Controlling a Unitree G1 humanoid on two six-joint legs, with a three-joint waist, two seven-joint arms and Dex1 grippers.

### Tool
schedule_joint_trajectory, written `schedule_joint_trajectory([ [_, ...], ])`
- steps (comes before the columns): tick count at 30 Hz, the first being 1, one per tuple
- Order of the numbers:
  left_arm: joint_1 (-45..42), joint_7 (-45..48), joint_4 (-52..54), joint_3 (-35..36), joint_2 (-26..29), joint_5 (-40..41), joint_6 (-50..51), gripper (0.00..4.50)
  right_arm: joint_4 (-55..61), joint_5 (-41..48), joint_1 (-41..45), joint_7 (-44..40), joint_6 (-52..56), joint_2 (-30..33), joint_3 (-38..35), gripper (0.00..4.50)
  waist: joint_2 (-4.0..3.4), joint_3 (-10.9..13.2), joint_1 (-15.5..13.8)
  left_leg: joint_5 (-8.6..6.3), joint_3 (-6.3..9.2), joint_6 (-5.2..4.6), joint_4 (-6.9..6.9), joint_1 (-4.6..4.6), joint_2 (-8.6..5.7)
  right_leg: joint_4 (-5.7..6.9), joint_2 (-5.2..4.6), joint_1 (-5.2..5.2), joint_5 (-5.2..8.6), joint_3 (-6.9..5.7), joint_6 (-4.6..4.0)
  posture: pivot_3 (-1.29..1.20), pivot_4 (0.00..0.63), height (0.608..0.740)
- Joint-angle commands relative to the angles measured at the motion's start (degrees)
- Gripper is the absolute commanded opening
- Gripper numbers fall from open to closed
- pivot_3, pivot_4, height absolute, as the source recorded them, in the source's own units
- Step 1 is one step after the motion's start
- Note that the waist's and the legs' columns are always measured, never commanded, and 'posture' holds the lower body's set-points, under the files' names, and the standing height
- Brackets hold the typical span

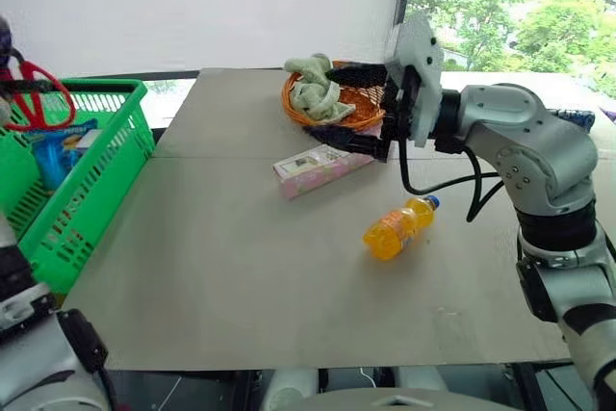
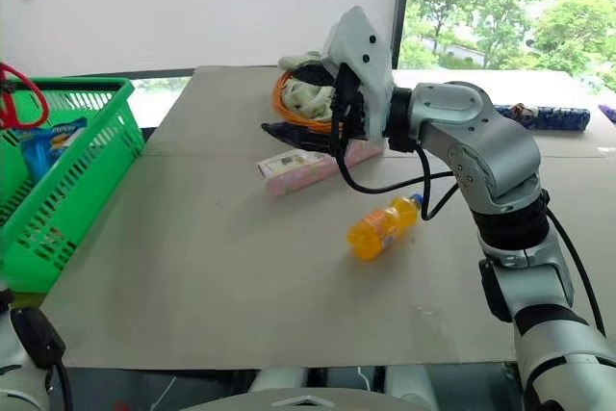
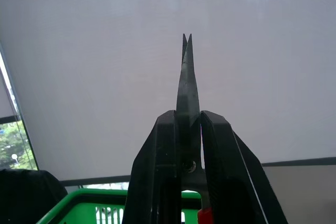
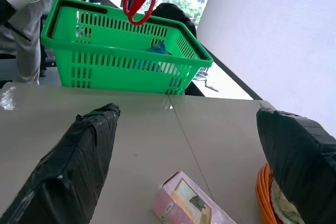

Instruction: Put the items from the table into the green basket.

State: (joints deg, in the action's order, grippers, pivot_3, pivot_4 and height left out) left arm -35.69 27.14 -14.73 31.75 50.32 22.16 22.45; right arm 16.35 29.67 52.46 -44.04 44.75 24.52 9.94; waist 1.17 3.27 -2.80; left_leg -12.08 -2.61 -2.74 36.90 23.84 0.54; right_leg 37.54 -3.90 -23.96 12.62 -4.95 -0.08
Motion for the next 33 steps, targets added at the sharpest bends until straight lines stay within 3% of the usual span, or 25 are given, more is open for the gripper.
schedule_joint_trajectory([
  [1, -8.22, 3.0, -5.85, -6.51, -1.69, 1.02, 4.87, 0.08, 1.41, -0.12, 0.08, -0.17, -0.59, 0.53, -0.86, 4.5, 0.08, -0.04, -0.15, 0.0, 0.01, 0.0, 0.01, 0.0, 0.0, 0.0, -0.01, 0.0, 0.0, -0.02, 0.0, 0.05, 0.0, 0.74],
  [7, -22.58, -1.53, -32.97, -16.96, -4.93, -9.54, 3.91, 0.08, 4.29, 1.32, -1.32, -1.94, 0.05, 2.48, -1.52, 4.5, 0.13, -0.05, 0.91, 0.13, -0.02, -0.26, 0.16, -0.02, 0.0, 0.13, 0.06, 0.09, -0.08, -0.03, 0.17, 0.0, 0.0, 0.74],
  [11, -26.57, -3.64, -47.64, -20.72, -6.12, -14.47, 1.58, 0.08, 6.95, 2.01, -2.95, -3.51, 0.94, 5.36, -1.22, 4.5, 0.13, -0.05, 3.03, 0.13, -0.12, -0.28, 0.1, -0.01, 0.05, 0.21, 0.31, -0.05, -0.08, 0.1, 0.16, -0.04, 0.0, 0.74],
  [17, -27.46, -2.23, -57.54, -23.78, -7.78, -19.37, -4.72, 0.08, 9.01, 1.25, -5.71, -4.59, 1.48, 10.01, -0.76, 4.5, 0.28, 0.03, 5.2, 0.12, -0.13, -0.29, 0.09, 0.11, 0.08, 0.28, 0.16, -0.22, -0.08, 0.1, 0.16, -0.08, 0.0, 0.74],
  [18, -27.63, -1.08, -57.85, -24.14, -7.7, -19.91, -6.45, 1.12, 9.37, 1.28, -6.28, -4.63, 1.64, 10.69, -0.9, 4.5, 0.29, 0.04, 5.35, 0.12, -0.13, -0.28, 0.09, 0.11, 0.09, 0.28, 0.13, -0.22, -0.08, 0.09, 0.16, -0.1, 0.0, 0.74],
  [19, -28.09, 0.55, -57.74, -24.41, -7.6, -20.28, -7.67, 1.56, 9.78, 1.36, -6.8, -4.64, 1.77, 11.32, -1.12, 4.5, 0.29, 0.04, 5.42, 0.12, -0.15, -0.28, 0.1, 0.11, 0.09, 0.28, 0.11, -0.23, -0.08, 0.09, 0.16, -0.1, 0.0, 0.74],
  [24, -29.44, 14.78, -48.33, -25.14, -7.88, -18.09, -5.33, 3.9, 11.86, 2.1, -9.67, -4.05, 2.97, 14.3, -3.15, 4.5, 0.29, 0.04, 5.31, -0.01, -0.14, -0.06, 0.17, 0.13, 0.1, 0.28, -0.06, -0.25, -0.07, 0.04, 0.16, -0.11, 0.0, 0.74],
  [26, -25.54, 23.6, -34.63, -25.83, -7.45, -13.44, 6.38, 3.9, 12.58, 2.29, -11.66, -3.85, 3.24, 15.88, -4.45, 4.5, 0.3, 0.04, 5.33, -0.03, -0.13, -0.06, 0.18, 0.18, 0.07, 0.23, -0.1, -0.25, -0.07, 0.03, 0.15, -0.11, 0.0, 0.74],
  [29, -16.15, 29.29, -12.06, -27.36, -5.83, -7.2, 21.75, 3.9, 13.57, 2.54, -14.97, -3.98, 3.34, 18.44, -6.32, 4.5, 0.24, 0.03, 6.19, -0.11, -0.18, -0.2, 0.22, 0.26, 0.07, 0.19, -0.16, -0.3, -0.07, 0.13, 0.12, -0.09, 0.0, 0.74],
  [32, -8.47, 32.53, 1.08, -31.07, -5.5, -5.12, 26.07, 3.9, 14.27, 2.5, -18.43, -4.17, 3.47, 20.98, -8.12, 4.5, 0.2, 0.03, 6.85, -0.01, -0.19, -0.41, 0.19, 0.23, 0.07, 0.25, -0.19, -0.3, -0.07, 0.22, 0.12, -0.08, 0.0, 0.74],
  [33, -7.7, 32.69, 2.24, -31.89, -6.27, -5.01, 25.68, 4.19, 14.3, 2.69, -18.89, -3.97, 3.63, 21.37, -8.66, 4.5, 0.19, 0.03, 6.82, -0.01, -0.2, -0.41, 0.19, 0.21, 0.06, 0.28, -0.18, -0.32, -0.06, 0.22, 0.12, -0.09, 0.0, 0.74],
])
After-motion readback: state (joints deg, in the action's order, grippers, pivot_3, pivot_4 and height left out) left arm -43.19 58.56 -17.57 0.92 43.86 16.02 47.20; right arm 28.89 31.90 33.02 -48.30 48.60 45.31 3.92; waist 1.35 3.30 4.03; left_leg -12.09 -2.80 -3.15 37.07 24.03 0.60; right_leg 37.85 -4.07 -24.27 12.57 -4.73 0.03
